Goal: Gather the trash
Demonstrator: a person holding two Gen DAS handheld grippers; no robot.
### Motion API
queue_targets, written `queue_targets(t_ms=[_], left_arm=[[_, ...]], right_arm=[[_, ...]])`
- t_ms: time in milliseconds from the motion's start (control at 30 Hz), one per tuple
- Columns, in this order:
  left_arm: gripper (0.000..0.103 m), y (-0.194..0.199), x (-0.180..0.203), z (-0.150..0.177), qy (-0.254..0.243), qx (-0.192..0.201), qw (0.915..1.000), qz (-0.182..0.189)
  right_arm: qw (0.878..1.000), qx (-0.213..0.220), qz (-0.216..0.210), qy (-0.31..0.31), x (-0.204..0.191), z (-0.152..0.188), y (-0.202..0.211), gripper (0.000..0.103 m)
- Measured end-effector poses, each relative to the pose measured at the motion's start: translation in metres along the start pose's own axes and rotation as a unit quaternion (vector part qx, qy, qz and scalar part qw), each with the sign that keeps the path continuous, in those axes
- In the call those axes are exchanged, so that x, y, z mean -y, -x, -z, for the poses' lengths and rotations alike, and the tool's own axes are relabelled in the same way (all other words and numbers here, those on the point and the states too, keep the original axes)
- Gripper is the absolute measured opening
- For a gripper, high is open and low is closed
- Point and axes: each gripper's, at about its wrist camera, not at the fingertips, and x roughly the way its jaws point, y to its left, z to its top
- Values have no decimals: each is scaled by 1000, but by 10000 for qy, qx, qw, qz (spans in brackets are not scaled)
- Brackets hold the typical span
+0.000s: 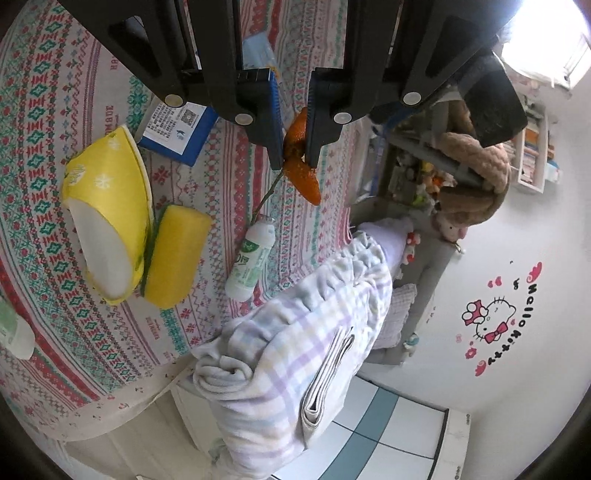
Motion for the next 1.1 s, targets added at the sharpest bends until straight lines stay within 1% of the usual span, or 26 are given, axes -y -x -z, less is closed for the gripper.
queue_targets(t_ms=[67, 133, 200, 267, 300, 367, 433, 533, 633, 767, 833, 900, 967, 1000, 1033, 1100], left_arm=[[49, 8, -10, 1, 101, 19, 9999, 48], [49, 19, -23, 3, 212, 79, 9997, 14], [49, 29, -40, 3, 336, 110, 9992, -199], [49, 37, -61, 6, 519, 51, 9974, -506], [49, 41, -77, 10, 665, 12, 9953, -702], [49, 50, -104, 16, 967, -31, 9911, -915], [49, 58, -131, 22, 1312, -37, 9861, -1015], [49, 75, -171, 35, 1851, 57, 9763, -1120], [49, 84, -211, 49, 2414, 32, 9629, -1208], [50, 90, -255, 71, 3144, -83, 9406, -1278], [50, 86, -273, 81, 3431, -216, 9296, -1328], [50, 80, -287, 87, 3663, -357, 9203, -1325], [50, 76, -295, 91, 3824, -413, 9139, -1299], [53, 75, -300, 92, 3930, -435, 9090, -1318], [55, 76, -305, 94, 4063, -448, 9022, -1375], [66, 82, -311, 97, 4281, -414, 8912, -1443]], right_arm=[[10000, -11, 29, 41, -1, 1, -2, 12], [10000, -34, 16, 49, -2, 3, -5, 12], [10000, -47, 28, 82, -3, 5, -7, 12], [9999, -70, 38, 112, -5, 6, -11, 12], [9999, -74, 41, 117, -6, 8, -12, 12], [9999, -92, 44, 135, -8, 10, -15, 12], [9998, -112, 46, 162, -10, 12, -19, 12], [9996, -173, 67, 227, -15, 17, -28, 12], [9993, -288, -30, 241, -21, 25, -38, 12], [9979, -410, -284, 408, -38, 37, -47, 12], [9969, -450, -361, 527, -47, 42, -51, 12], [9958, -523, -428, 622, -56, 48, -57, 12], [9945, -621, -464, 711, -62, 55, -64, 12], [9940, -656, -461, 742, -65, 58, -67, 12], [9935, -697, -448, 775, -67, 61, -70, 12], [9926, -785, -423, 825, -71, 67, -78, 12]])
